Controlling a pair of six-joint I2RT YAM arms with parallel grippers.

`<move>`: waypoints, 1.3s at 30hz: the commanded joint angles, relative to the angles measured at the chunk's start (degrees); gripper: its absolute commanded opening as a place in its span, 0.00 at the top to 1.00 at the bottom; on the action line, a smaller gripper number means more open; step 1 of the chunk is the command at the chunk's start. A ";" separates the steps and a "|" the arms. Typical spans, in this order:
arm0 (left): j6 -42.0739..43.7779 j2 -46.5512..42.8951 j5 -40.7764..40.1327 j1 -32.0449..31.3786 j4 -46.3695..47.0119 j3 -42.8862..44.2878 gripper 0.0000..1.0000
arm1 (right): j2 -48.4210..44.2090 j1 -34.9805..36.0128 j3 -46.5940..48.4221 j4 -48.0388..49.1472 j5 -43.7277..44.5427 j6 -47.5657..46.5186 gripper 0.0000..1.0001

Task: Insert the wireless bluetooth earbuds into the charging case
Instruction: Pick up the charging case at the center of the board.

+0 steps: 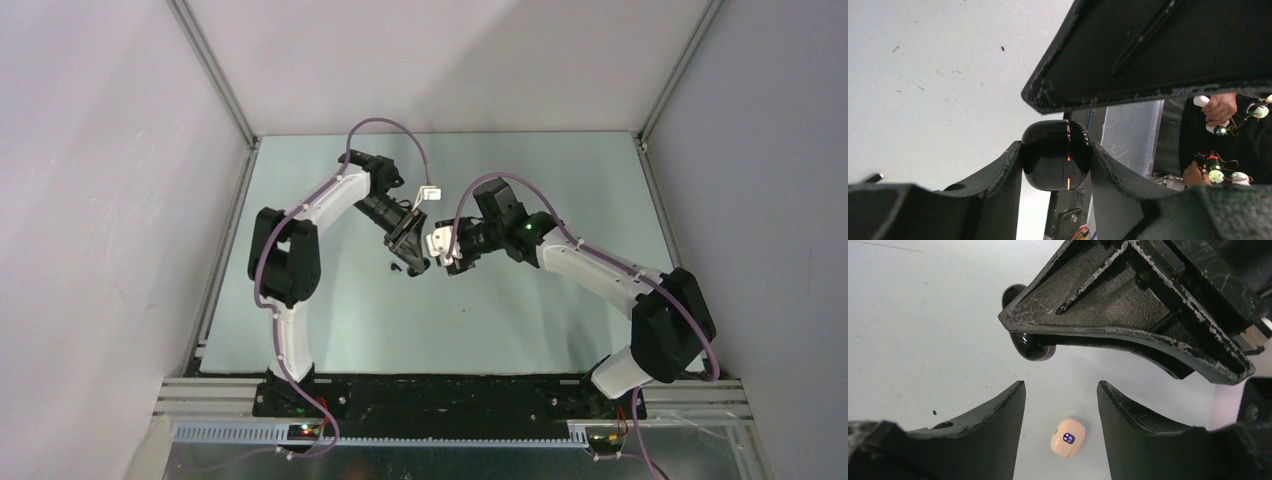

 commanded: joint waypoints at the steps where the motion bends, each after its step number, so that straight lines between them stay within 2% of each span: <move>1: 3.58 0.16 2.92 0.16 -3.52 1.38 0.70 | 0.95 0.77 0.34 3.76 -4.66 0.20 0.42; 8: 5.38 1.65 4.86 0.39 -5.17 1.25 0.70 | 2.84 0.92 0.54 1.74 -10.73 -1.92 0.46; 15: 5.40 1.92 6.28 0.36 -5.36 1.79 0.69 | 4.23 1.21 2.34 -2.10 -12.55 -2.59 0.49; 21: 5.23 2.42 6.77 0.41 -5.38 2.03 0.69 | 4.86 1.60 2.81 -1.45 -13.78 1.40 0.54; 27: 4.70 3.12 7.42 0.39 -5.32 2.55 0.69 | 4.85 1.69 2.73 0.80 -13.19 6.24 0.66; 34: 3.46 4.03 7.87 0.42 -5.39 3.30 0.65 | 4.39 1.48 2.75 0.40 -13.20 8.11 0.77; 36: 3.18 4.25 8.26 0.43 -5.38 3.22 0.67 | 4.30 1.43 2.80 0.66 -13.36 9.58 0.66; 37: 3.19 4.35 8.68 0.44 -5.39 3.19 0.68 | 4.21 1.41 2.73 1.14 -13.46 10.02 0.57; 39: 3.11 4.56 9.20 0.43 -5.38 3.29 0.69 | 4.11 1.48 2.72 1.55 -13.85 10.61 0.52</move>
